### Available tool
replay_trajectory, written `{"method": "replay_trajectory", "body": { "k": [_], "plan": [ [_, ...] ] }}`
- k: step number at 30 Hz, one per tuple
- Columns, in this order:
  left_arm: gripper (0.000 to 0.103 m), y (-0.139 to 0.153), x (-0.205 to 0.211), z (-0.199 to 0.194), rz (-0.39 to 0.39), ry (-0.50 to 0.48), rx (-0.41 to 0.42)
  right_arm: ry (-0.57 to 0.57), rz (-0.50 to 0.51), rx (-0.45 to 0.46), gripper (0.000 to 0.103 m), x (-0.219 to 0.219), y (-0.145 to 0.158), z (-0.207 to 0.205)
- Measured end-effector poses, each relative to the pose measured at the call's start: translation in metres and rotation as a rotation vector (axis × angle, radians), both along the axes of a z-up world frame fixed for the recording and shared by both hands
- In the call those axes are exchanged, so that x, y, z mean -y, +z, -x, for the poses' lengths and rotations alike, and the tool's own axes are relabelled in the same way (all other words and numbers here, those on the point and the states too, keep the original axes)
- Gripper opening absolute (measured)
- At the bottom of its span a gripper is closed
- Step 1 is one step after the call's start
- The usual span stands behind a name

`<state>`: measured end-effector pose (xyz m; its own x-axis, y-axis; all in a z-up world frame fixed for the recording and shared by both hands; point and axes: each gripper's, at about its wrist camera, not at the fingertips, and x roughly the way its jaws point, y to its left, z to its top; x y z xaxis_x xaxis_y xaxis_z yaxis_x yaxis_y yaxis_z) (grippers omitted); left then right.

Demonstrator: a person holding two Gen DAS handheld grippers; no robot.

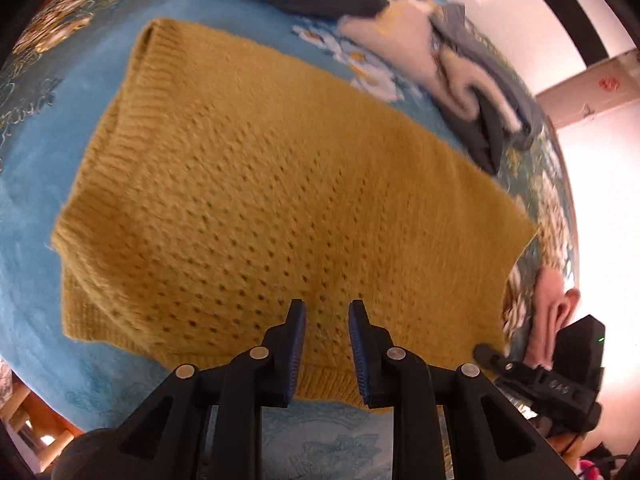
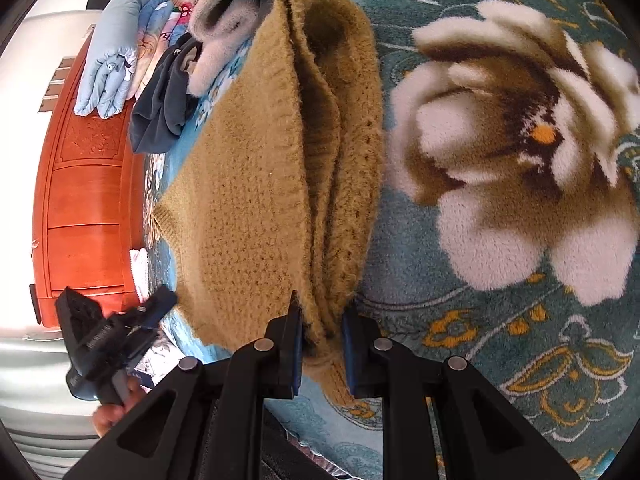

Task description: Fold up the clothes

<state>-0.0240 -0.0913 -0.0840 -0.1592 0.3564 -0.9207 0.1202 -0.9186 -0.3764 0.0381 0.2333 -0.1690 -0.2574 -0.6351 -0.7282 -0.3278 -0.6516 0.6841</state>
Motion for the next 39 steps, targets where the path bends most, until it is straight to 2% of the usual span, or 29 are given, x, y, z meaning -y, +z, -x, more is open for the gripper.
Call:
{"method": "replay_trajectory", "body": {
  "k": [3, 6, 10, 13, 16, 18, 22, 26, 28, 29, 33, 39],
  "plan": [
    [0.025, -0.016, -0.015, 0.001, 0.075, -0.041, 0.079, 0.003, -0.007, -0.008, 0.017, -0.001, 0.003, -0.001],
    [0.027, -0.019, -0.015, 0.004, 0.078, -0.040, 0.100, 0.012, -0.033, 0.002, 0.017, 0.001, 0.006, 0.001],
    [0.028, -0.015, -0.010, 0.001, 0.053, -0.035, 0.087, 0.022, -0.086, 0.014, 0.017, 0.008, 0.015, 0.006],
    [0.027, -0.006, 0.012, -0.007, -0.081, 0.050, 0.048, 0.027, -0.103, -0.023, 0.017, 0.016, 0.036, 0.012],
    [0.027, 0.012, 0.049, -0.019, -0.232, 0.183, -0.028, 0.083, -0.140, -0.114, 0.017, 0.037, 0.070, 0.028],
    [0.027, 0.027, 0.077, -0.029, -0.277, 0.247, -0.090, 0.134, -0.173, -0.179, 0.017, 0.057, 0.091, 0.039],
    [0.027, 0.044, 0.126, -0.048, -0.295, 0.366, -0.165, 0.290, -0.300, -0.294, 0.017, 0.118, 0.124, 0.061],
    [0.027, 0.043, 0.165, -0.068, -0.370, 0.486, -0.210, 0.471, -0.375, -0.367, 0.017, 0.190, 0.141, 0.078],
    [0.027, 0.040, 0.189, -0.073, -0.375, 0.521, -0.230, 0.580, -0.416, -0.404, 0.017, 0.227, 0.143, 0.079],
    [0.027, 0.029, 0.200, -0.064, -0.380, 0.536, -0.237, 0.632, -0.436, -0.423, 0.017, 0.245, 0.143, 0.079],
    [0.027, 0.004, 0.225, -0.061, -0.409, 0.595, -0.240, 0.764, -0.461, -0.445, 0.017, 0.305, 0.130, 0.079],
    [0.027, -0.030, 0.230, -0.044, -0.450, 0.634, -0.194, 0.844, -0.471, -0.343, 0.017, 0.362, 0.082, 0.080]
  ]
}}
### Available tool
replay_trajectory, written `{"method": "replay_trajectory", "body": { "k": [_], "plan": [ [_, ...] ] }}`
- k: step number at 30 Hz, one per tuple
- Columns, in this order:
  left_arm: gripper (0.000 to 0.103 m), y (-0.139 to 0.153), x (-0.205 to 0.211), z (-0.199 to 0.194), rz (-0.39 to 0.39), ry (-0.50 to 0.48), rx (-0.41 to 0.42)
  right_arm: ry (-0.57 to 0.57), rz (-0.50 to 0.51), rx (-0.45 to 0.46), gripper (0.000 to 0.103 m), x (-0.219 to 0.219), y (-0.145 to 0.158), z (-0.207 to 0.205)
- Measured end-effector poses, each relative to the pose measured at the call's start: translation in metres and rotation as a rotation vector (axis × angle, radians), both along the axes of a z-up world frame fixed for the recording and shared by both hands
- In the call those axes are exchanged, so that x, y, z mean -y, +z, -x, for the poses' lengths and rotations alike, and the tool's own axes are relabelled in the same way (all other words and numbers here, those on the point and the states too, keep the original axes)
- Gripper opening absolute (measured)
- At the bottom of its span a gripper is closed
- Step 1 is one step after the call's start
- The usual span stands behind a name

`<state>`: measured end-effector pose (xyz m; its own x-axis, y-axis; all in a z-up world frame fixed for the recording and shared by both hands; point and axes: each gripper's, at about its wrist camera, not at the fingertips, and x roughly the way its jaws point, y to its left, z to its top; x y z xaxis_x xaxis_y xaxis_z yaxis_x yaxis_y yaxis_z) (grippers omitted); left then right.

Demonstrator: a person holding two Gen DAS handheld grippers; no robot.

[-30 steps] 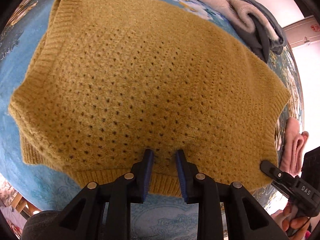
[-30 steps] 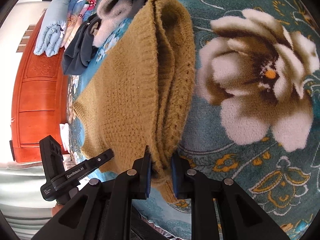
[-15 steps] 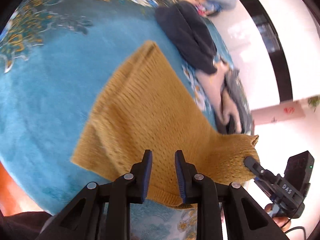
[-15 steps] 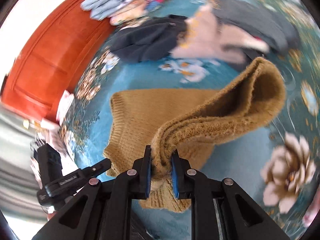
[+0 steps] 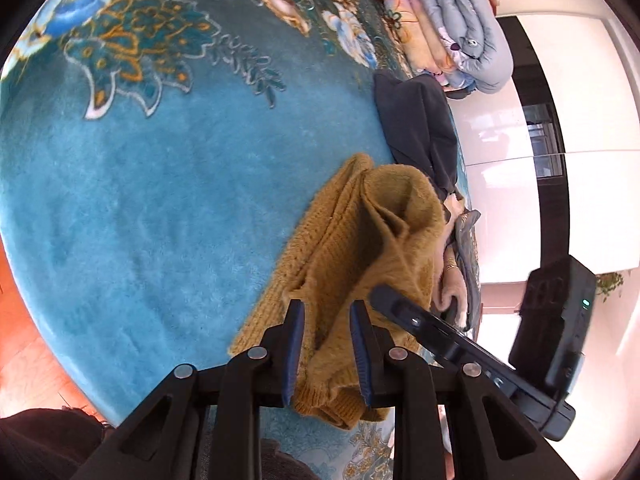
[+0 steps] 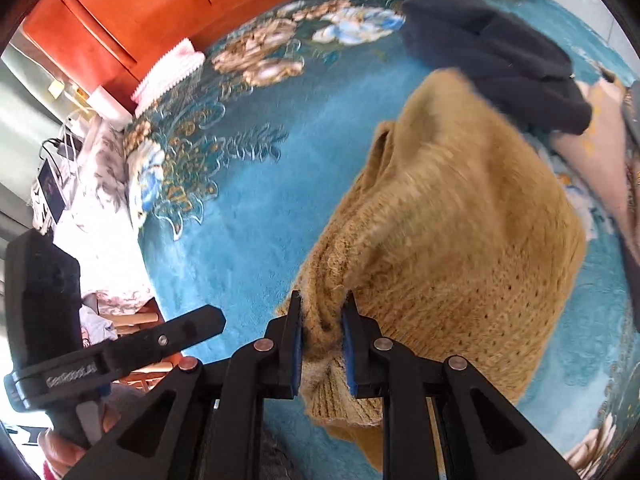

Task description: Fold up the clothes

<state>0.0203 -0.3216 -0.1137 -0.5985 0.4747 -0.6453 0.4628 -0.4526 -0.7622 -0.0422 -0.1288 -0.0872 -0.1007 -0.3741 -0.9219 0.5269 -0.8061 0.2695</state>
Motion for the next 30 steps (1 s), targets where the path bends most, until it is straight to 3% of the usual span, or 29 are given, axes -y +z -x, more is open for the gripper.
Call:
{"method": "replay_trajectory", "body": {
  "k": [4, 9, 14, 19, 27, 30],
  "plan": [
    [0.027, -0.012, 0.002, 0.001, -0.029, 0.002, 0.008, -0.057, 0.026, 0.067, 0.017, 0.006, -0.016, 0.008],
    [0.030, -0.018, 0.001, 0.009, -0.045, 0.003, -0.010, 0.001, 0.002, 0.036, 0.021, 0.007, -0.011, 0.001],
    [0.056, -0.014, -0.009, 0.019, 0.006, -0.021, -0.016, -0.055, 0.137, 0.072, 0.038, -0.027, -0.002, 0.003],
    [0.065, -0.016, -0.021, 0.044, 0.069, -0.062, 0.012, -0.161, 0.166, 0.054, 0.039, -0.083, 0.007, -0.007],
    [0.063, -0.021, -0.049, 0.084, 0.193, -0.158, 0.107, -0.369, 0.164, 0.128, 0.040, -0.188, -0.008, -0.028],
    [0.037, -0.021, -0.061, 0.091, 0.259, -0.178, 0.150, -0.432, 0.188, 0.152, 0.040, -0.212, -0.016, -0.034]
  ]
}}
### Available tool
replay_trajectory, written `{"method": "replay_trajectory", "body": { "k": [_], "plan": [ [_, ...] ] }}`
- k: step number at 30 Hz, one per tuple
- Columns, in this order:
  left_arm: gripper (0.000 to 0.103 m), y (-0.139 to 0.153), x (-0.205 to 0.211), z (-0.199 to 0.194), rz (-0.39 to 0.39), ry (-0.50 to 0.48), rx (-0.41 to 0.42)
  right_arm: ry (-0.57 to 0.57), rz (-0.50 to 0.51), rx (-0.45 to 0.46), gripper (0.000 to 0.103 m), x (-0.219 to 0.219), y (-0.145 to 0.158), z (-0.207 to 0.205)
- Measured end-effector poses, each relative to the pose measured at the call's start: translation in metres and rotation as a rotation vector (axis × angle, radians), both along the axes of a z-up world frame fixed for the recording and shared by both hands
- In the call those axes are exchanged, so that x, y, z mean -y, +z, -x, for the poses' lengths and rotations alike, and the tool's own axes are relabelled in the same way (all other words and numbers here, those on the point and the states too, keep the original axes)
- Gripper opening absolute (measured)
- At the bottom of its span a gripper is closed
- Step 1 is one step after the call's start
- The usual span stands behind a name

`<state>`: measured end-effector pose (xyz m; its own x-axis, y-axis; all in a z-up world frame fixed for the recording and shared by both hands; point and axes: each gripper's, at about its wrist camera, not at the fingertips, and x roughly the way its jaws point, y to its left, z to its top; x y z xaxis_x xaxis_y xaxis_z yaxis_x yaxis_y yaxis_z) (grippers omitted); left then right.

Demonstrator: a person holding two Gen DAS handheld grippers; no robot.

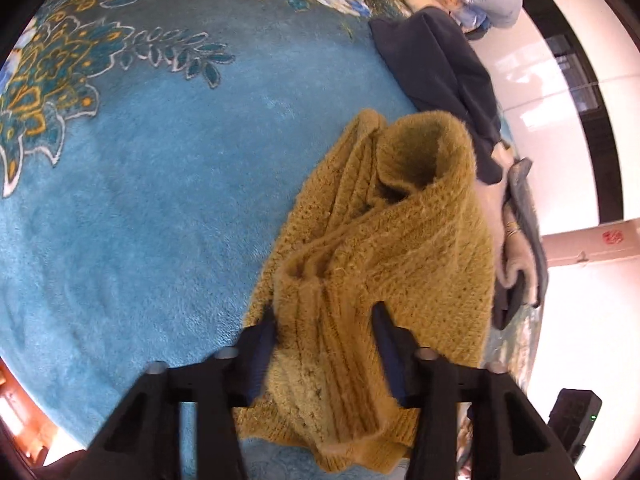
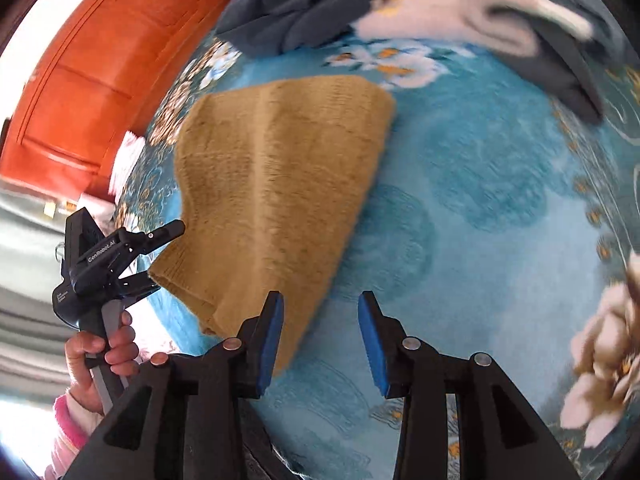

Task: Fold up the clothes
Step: 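Open the right gripper and release the folded sweater edge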

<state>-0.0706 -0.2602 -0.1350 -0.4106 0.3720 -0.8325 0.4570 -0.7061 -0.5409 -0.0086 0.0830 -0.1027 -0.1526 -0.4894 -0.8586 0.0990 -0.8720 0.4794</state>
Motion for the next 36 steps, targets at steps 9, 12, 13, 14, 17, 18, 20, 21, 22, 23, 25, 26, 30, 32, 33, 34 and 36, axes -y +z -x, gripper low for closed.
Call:
{"method": "replay_trajectory", "body": {
  "k": [9, 12, 13, 14, 17, 18, 20, 21, 22, 23, 25, 26, 30, 32, 33, 34, 36],
  "plan": [
    [0.024, 0.035, 0.008, -0.043, -0.132, 0.167, -0.118, -0.027, 0.057, -0.011, 0.040, -0.021, -0.003, 0.001],
    [0.024, 0.013, 0.014, -0.040, -0.117, 0.150, -0.008, -0.021, 0.080, 0.005, 0.040, -0.019, -0.011, 0.003],
    [0.025, 0.002, 0.016, -0.041, -0.128, 0.151, 0.024, -0.017, 0.098, 0.006, 0.040, -0.017, -0.015, 0.003],
    [0.025, -0.005, 0.017, -0.042, -0.148, 0.156, 0.040, -0.013, 0.115, 0.007, 0.044, -0.016, -0.018, 0.002],
    [0.032, -0.007, 0.022, -0.052, -0.207, 0.199, 0.010, -0.013, 0.167, 0.013, 0.055, -0.010, -0.031, 0.000],
    [0.035, -0.004, 0.024, -0.055, -0.209, 0.205, -0.008, -0.020, 0.185, 0.017, 0.055, -0.008, -0.036, 0.000],
    [0.050, 0.002, 0.026, -0.063, -0.206, 0.216, -0.038, -0.040, 0.227, 0.036, 0.055, -0.005, -0.049, 0.000],
    [0.053, 0.005, 0.027, -0.067, -0.216, 0.223, -0.060, -0.044, 0.246, 0.047, 0.055, -0.003, -0.055, 0.001],
    [0.054, 0.006, 0.029, -0.071, -0.232, 0.229, -0.083, -0.049, 0.259, 0.058, 0.055, 0.000, -0.062, 0.000],
    [0.055, 0.008, 0.032, -0.075, -0.248, 0.235, -0.106, -0.054, 0.273, 0.069, 0.056, 0.003, -0.068, 0.000],
    [0.057, 0.009, 0.037, -0.082, -0.251, 0.251, -0.122, -0.068, 0.296, 0.077, 0.057, 0.007, -0.078, 0.000],
    [0.058, 0.010, 0.039, -0.085, -0.252, 0.260, -0.129, -0.078, 0.316, 0.069, 0.063, 0.006, -0.080, -0.001],
    [0.060, 0.006, 0.053, -0.083, -0.271, 0.287, -0.112, -0.081, 0.384, 0.067, 0.067, 0.005, -0.079, -0.003],
    [0.064, 0.006, 0.054, -0.078, -0.258, 0.270, -0.083, -0.061, 0.412, 0.076, 0.067, 0.006, -0.079, -0.004],
    [0.065, 0.003, 0.053, -0.073, -0.255, 0.245, -0.065, -0.058, 0.425, 0.083, 0.067, 0.007, -0.079, -0.005],
    [0.067, 0.000, 0.052, -0.068, -0.252, 0.219, -0.046, -0.058, 0.439, 0.092, 0.068, 0.009, -0.081, -0.005],
    [0.069, -0.004, 0.055, -0.059, -0.225, 0.180, -0.016, -0.057, 0.459, 0.114, 0.068, 0.014, -0.084, -0.006]
  ]
}}
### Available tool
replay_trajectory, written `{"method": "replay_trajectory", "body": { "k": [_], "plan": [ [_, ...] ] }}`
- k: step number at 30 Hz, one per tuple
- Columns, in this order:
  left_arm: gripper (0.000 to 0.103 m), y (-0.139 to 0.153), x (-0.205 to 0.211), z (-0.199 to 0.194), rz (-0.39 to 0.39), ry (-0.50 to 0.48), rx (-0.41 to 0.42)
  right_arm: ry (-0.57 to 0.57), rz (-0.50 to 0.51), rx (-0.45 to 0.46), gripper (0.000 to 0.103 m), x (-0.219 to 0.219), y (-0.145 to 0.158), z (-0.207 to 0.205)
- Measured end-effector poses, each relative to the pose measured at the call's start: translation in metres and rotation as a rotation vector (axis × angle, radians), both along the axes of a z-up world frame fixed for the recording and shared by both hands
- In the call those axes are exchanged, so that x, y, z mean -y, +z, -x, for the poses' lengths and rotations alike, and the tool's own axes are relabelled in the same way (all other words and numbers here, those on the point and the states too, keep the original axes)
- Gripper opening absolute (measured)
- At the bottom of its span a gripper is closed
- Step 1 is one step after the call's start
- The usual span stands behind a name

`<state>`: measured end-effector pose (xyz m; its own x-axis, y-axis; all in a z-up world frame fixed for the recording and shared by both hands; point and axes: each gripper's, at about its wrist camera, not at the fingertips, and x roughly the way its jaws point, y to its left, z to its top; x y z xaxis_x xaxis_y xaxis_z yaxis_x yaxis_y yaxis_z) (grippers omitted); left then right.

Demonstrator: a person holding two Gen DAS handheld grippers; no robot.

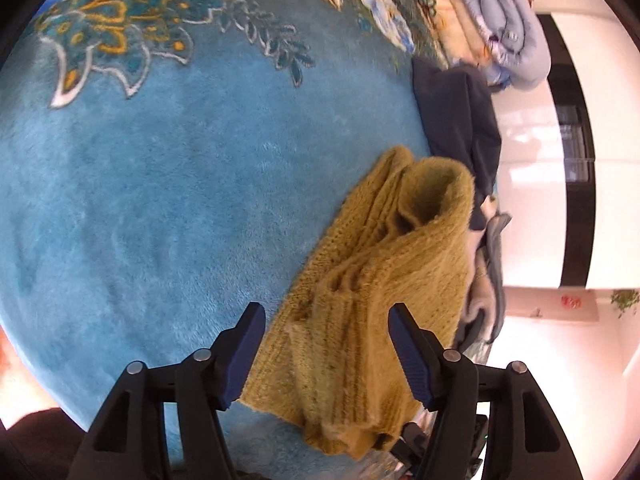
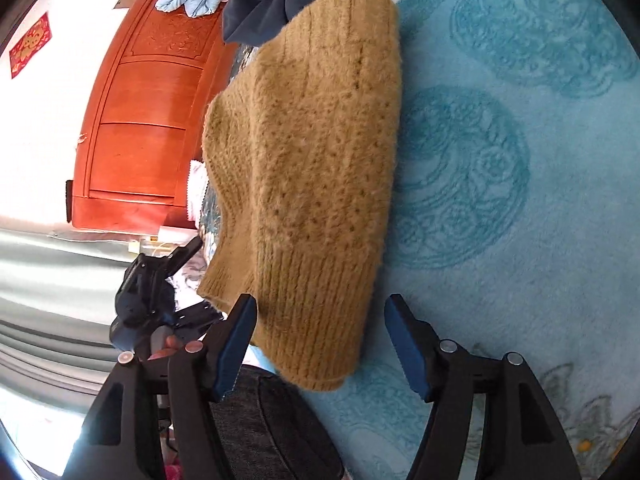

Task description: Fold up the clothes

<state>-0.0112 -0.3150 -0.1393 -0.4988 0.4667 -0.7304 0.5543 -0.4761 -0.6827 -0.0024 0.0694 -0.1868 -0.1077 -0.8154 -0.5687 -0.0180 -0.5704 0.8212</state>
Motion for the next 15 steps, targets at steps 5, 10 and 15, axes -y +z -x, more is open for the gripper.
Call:
{"method": "replay_trajectory", "body": {
  "k": [5, 10, 15],
  "plan": [
    [0.075, -0.010, -0.003, 0.012, 0.024, -0.092, 0.050, 0.043, -0.012, 0.001, 0.068, 0.023, -0.002, -0.002],
    [0.076, -0.019, -0.007, 0.018, -0.013, -0.140, 0.075, -0.010, 0.003, 0.034, 0.068, 0.027, -0.004, 0.000],
    [0.074, -0.019, -0.007, 0.013, -0.042, -0.113, 0.082, -0.047, 0.003, 0.055, 0.063, 0.023, -0.005, -0.002]
  ]
}}
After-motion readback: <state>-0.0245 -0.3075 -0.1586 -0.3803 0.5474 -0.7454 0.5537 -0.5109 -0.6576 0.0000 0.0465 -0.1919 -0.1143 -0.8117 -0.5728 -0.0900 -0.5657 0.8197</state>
